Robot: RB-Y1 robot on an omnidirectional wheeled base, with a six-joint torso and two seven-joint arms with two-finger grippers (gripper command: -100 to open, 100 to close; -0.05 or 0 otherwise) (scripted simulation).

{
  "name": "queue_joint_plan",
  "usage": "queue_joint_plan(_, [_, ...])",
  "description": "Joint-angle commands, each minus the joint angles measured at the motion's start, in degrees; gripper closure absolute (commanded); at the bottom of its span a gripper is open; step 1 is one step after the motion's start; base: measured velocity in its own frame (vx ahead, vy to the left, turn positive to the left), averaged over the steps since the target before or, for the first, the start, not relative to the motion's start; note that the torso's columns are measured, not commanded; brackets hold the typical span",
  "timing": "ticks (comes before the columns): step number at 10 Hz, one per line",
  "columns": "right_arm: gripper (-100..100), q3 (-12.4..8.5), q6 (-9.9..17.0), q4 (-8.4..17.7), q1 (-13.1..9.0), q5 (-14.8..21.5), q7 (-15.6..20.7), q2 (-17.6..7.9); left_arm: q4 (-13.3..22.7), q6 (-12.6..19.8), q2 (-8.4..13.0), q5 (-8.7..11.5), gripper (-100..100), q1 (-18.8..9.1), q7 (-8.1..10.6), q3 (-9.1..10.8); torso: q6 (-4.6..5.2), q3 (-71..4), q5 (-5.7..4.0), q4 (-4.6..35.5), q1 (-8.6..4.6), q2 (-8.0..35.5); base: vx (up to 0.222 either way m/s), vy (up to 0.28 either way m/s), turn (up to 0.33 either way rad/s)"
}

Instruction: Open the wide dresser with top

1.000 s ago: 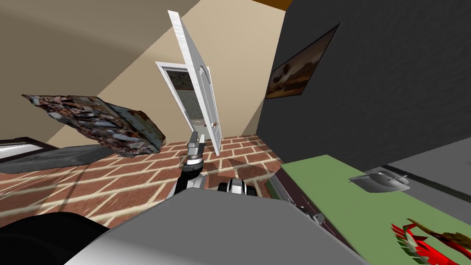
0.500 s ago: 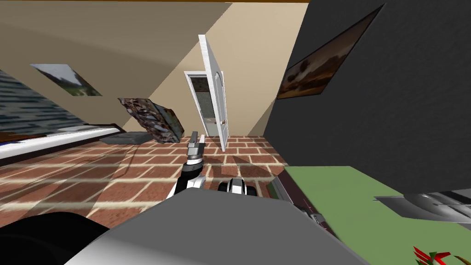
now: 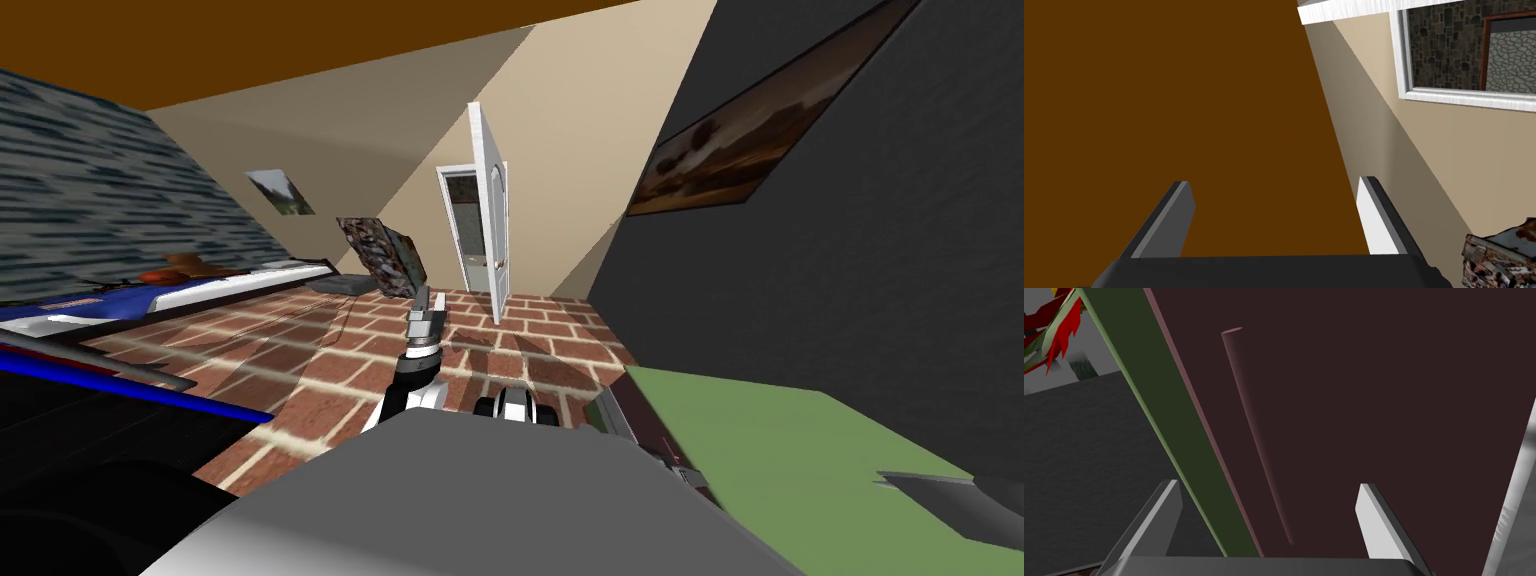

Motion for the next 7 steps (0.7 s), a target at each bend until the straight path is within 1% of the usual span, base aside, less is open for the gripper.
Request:
queue_joint_plan(1, [100,0.95,-1.15,-1.75,2.08,1.3,-0.32,-1.3,-0.01,-0.01,-0.01,0.0,0,0.02,0.0,0.0,0.29,-0.01,-0.19,-0.19,-0.27,-0.13,0.111,0.057,-0.336])
queue_joint_plan(2, [100,1.78,-1.89,-2.72,3.2,2.27,-0.67,-1.74,-0.01,-0.01,0.0,0.0,0,0.03,0.0,0.0,0.2,-0.06,-0.21,-0.15,-0.41,-0.13,0.164,0.074,-0.324])
queue_joint_plan(3, [100,2.62,-2.63,-3.7,4.32,3.23,-1.02,-2.18,-0.01,-0.01,0.0,0.0,0,0.04,0.0,0.01,0.08,-0.09,0.14,-0.02,-0.06,0.01,0.183,0.075,-0.329])
queue_joint_plan(7, [100,5.95,-5.59,-7.6,8.8,7.08,-2.44,-3.95,-0.01,-0.01,0.0,0.0,0,0.02,0.0,0.0,-0.12,0.18,0.07,0.13,0.19,0.38,0.139,0.065,-0.326])
